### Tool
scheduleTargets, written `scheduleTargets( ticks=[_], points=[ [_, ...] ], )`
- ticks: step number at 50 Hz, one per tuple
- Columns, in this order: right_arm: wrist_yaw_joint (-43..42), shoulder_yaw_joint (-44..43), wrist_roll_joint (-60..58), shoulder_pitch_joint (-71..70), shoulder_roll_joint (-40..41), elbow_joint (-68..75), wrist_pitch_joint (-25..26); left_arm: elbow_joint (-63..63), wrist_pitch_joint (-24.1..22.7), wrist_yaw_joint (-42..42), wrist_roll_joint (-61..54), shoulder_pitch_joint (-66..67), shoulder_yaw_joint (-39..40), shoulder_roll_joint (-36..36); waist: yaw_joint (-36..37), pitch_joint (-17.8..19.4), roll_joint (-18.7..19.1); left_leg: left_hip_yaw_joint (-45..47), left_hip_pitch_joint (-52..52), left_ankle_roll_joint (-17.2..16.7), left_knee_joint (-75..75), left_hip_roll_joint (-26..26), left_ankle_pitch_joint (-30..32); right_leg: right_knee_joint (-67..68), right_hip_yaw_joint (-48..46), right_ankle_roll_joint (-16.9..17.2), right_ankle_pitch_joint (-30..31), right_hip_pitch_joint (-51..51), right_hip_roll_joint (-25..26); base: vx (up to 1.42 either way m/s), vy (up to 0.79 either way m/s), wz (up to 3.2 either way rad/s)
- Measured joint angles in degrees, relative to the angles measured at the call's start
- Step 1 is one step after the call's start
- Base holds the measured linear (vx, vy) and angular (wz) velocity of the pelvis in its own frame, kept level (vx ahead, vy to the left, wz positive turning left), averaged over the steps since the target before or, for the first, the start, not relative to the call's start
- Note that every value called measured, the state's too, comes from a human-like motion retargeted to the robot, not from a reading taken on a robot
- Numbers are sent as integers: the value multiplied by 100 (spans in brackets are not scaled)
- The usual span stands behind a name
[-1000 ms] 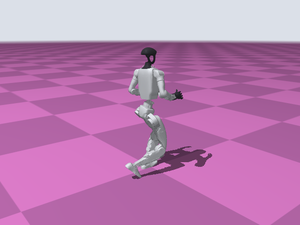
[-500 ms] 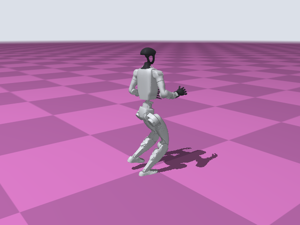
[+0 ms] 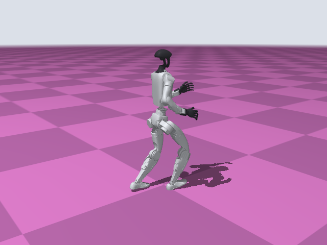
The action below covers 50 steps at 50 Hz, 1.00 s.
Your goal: Run
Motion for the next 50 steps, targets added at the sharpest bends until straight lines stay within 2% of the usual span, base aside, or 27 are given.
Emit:
scheduleTargets(
  ticks=[2,5,8,10,13,15,20,23,25,28,32,35,40,45,50],
  points=[
    [-84,-34,24,48,30,-42,-16,31,0,-124,-19,204,-98,-11,63,-29,20,12,-18,-95,802,231,263,29,7,-111,-63,49,168,-3,-8,-29],
    [-226,-33,-13,-148,70,-144,13,242,158,-360,-100,639,-167,-22,319,42,91,-36,-250,-50,2519,746,440,622,-36,-558,-348,271,474,-4,-7,-19],
    [-398,74,-252,-727,81,-206,115,687,445,-505,-123,1118,-90,-35,686,264,88,-96,-904,324,4200,1245,128,1265,-38,-965,-868,545,662,-5,-6,0],
    [-515,178,-440,-1297,132,-154,210,1022,611,-580,-177,1391,60,-31,937,355,33,-130,-1619,652,4797,1436,-314,1267,-13,-1037,-1034,762,728,0,0,0],
    [-630,302,-469,-1982,235,-199,239,1143,682,-741,-417,1940,363,129,1208,375,-252,-37,-2601,903,4350,1157,-763,835,174,-746,-895,1244,613,1,1,18],
    [-632,349,-344,-2200,299,-317,224,1042,662,-872,-642,2347,545,285,1332,365,-506,106,-2961,909,3421,767,-824,472,316,-436,-606,1645,434,4,5,38],
    [-438,423,-181,-2122,320,-463,81,700,561,-1019,-1114,3013,812,487,1357,163,-965,255,-3043,624,468,-429,-397,162,405,349,371,2397,-181,3,7,43],
    [-379,496,-272,-1854,330,-342,62,489,496,-909,-1086,3039,888,458,1206,122,-1078,202,-2909,798,462,-838,-416,1019,434,597,716,2497,-550,-1,5,26],
    [-370,546,-383,-1632,360,-132,89,370,450,-760,-922,2884,917,427,1056,144,-1120,190,-2786,1000,811,-1007,-570,1842,444,680,915,2405,-810,0,0,0],
    [-391,597,-563,-1336,453,357,135,310,394,-410,-594,2342,882,384,763,227,-1109,174,-2463,1154,1109,-1102,-834,2947,461,495,821,1969,-1199,0,0,0],
    [-470,590,-619,-1165,476,1054,9,610,345,21,-413,1304,722,270,358,250,-925,119,-1767,977,467,-1081,-784,3062,440,94,173,1119,-1416,-1,2,-19],
    [-528,521,-518,-999,377,1312,-62,770,286,63,-478,895,613,210,169,186,-623,21,-1263,662,-168,-860,-621,1975,258,-16,-257,778,-1107,1,-2,-44],
    [-595,348,-376,-943,327,1584,-21,1133,200,-167,-424,739,399,220,156,5,-322,-117,-868,339,-867,-545,-335,-157,246,24,-236,856,-328,1,-5,-38],
    [-645,340,-406,-1128,358,1833,26,1838,349,-436,-318,1181,245,113,354,-24,-337,-153,-958,292,-234,-352,-597,-507,350,-11,-130,1250,-20,-2,-5,-14],
    [-661,458,-517,-1774,395,2150,49,3091,510,-644,-137,1489,289,-52,744,78,-205,-140,-1447,349,1006,202,-874,-1163,264,-129,129,1758,456,-1,-3,-13]
  ],
)
